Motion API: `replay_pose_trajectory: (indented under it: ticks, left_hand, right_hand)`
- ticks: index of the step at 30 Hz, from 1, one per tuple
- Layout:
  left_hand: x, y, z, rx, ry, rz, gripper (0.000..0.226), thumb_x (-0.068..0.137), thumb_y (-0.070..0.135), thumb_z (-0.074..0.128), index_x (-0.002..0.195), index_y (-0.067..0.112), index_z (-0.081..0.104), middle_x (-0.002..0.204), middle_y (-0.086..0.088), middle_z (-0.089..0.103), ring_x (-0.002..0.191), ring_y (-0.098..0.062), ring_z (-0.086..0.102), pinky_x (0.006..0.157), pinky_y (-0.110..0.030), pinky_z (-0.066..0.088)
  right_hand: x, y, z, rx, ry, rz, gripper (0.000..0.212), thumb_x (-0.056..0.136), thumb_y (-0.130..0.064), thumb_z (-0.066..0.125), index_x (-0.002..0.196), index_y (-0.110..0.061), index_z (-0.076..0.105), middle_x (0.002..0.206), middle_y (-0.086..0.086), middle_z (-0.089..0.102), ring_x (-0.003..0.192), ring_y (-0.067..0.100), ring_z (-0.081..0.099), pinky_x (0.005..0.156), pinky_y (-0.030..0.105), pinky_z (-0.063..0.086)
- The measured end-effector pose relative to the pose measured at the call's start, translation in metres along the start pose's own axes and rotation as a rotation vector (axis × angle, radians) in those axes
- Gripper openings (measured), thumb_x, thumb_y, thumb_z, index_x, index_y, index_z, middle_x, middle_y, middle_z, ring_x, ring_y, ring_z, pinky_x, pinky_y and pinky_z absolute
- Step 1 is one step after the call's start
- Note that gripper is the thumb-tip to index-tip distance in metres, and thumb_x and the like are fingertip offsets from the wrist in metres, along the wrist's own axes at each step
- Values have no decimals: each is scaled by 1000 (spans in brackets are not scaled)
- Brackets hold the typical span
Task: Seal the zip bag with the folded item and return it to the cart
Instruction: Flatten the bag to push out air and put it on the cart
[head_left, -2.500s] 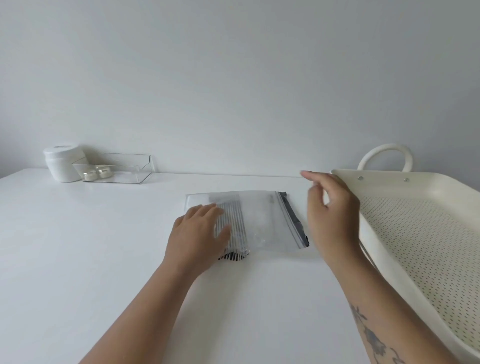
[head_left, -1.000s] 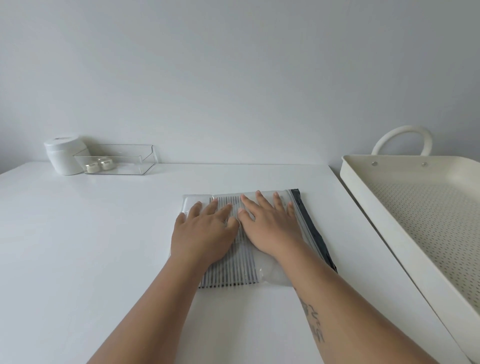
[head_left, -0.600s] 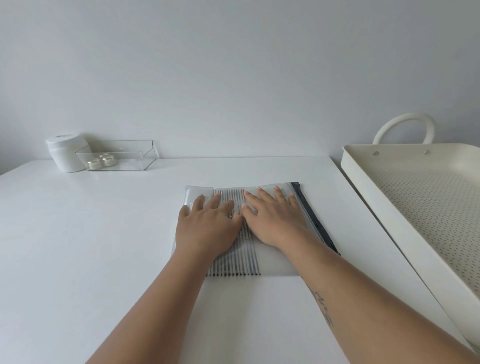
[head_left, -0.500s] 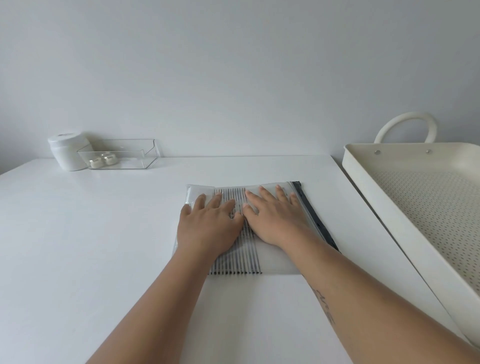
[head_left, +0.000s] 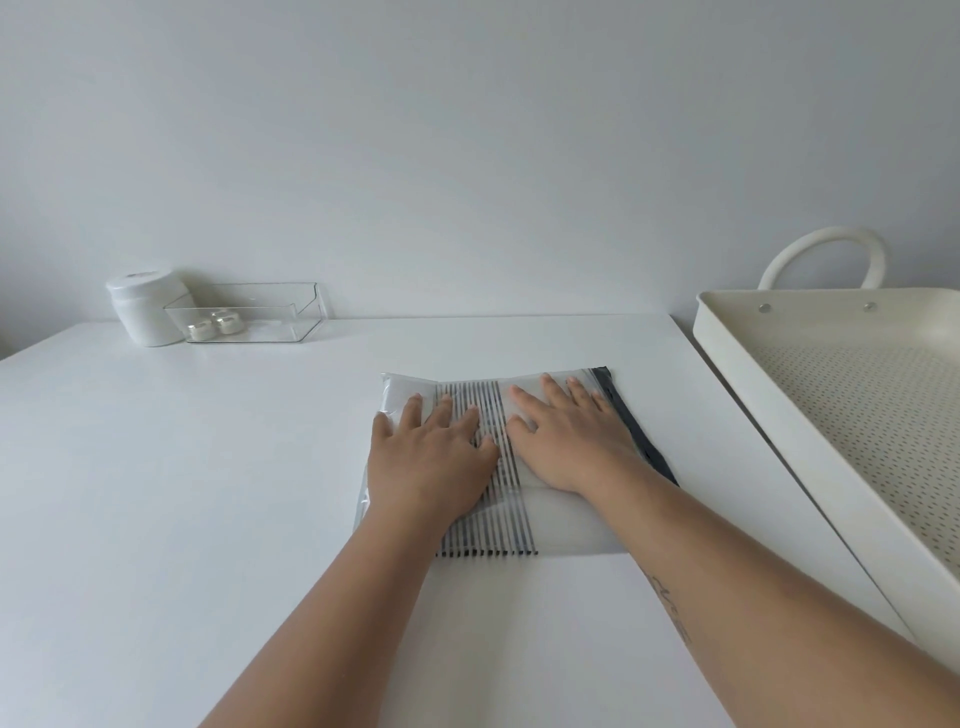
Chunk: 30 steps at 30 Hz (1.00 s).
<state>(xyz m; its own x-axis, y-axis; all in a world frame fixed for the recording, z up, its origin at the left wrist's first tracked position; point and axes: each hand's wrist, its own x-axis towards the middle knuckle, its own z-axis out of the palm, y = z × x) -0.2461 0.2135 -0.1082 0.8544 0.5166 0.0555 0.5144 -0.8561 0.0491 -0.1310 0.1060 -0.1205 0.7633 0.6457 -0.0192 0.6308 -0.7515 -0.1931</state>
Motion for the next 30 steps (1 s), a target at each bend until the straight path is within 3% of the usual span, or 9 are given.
replay_pose_trajectory:
  ticks: [5, 11, 13, 15, 17, 20, 22, 24, 30]
  left_hand:
    - [1, 0, 0, -34, 8, -3, 58, 92, 51, 17, 148, 37, 23, 160, 6, 19, 148, -22, 4, 115, -50, 5]
    - [0, -4, -3, -185, 44, 4, 49, 93, 45, 27, 138, 32, 45, 152, 7, 37, 146, -20, 14, 114, -48, 11]
    - [0, -7, -8, -337, 132, -32, 43, 95, 37, 31, 132, 27, 52, 147, 6, 45, 141, -19, 28, 111, -42, 21]
    - [1, -12, -13, -438, 324, -82, 35, 95, 26, 35, 116, 17, 62, 131, 2, 59, 124, -19, 47, 99, -35, 33]
    - [1, -19, -17, -429, 455, -109, 33, 95, 18, 34, 112, 14, 63, 122, 1, 62, 121, -21, 49, 97, -35, 35]
    - [0, -23, -15, -402, 319, -105, 41, 95, 18, 29, 129, 14, 52, 140, -2, 52, 137, -24, 35, 109, -44, 30]
    - [-2, -23, -10, -360, 134, -58, 52, 96, 22, 28, 148, 16, 29, 158, -4, 26, 147, -26, 13, 116, -46, 19]
    - [-1, -23, -6, -269, 39, -24, 59, 95, 20, 26, 153, 17, 13, 162, -7, 8, 148, -28, -2, 118, -47, 8]
    - [6, -17, 0, -105, 5, -53, 56, 96, 21, 19, 152, 14, 15, 163, -7, -1, 148, -26, -8, 119, -46, 3]
  right_hand:
    - [5, 16, -7, -56, 7, 106, 64, 90, -58, 9, 152, -41, 6, 164, -6, -3, 150, 22, -7, 119, 52, -8]
    - [7, 32, -19, -116, -12, 251, 63, 92, -53, 9, 153, -38, 4, 165, -3, 0, 150, 30, -4, 118, 55, -8]
    - [8, 26, -23, -160, 31, 250, 61, 95, -47, 13, 153, -33, 7, 165, 1, 6, 150, 31, 1, 118, 55, -6]
    - [10, 12, -26, -155, 83, 176, 58, 97, -39, 19, 153, -31, 8, 164, 4, 12, 150, 31, 5, 119, 55, -4]
    - [13, -10, -29, -82, 116, 41, 57, 98, -33, 22, 153, -32, 10, 163, 5, 14, 150, 31, 7, 119, 54, 0]
    - [17, -51, -28, 124, 56, -142, 55, 99, -28, 24, 152, -34, 14, 164, 3, 12, 150, 30, 6, 119, 51, 2]
    - [16, -70, -22, 252, -21, -224, 52, 100, -26, 23, 152, -35, 18, 163, 3, 14, 150, 28, 7, 121, 48, 4]
    - [11, -74, -10, 347, -53, -249, 48, 103, -28, 21, 151, -33, 25, 162, 2, 21, 149, 24, 14, 121, 42, 8]
    - [4, -54, 11, 47, -2, -194, 50, 99, -49, 12, 149, -46, 17, 164, -7, 9, 151, 24, 3, 121, 46, 0]
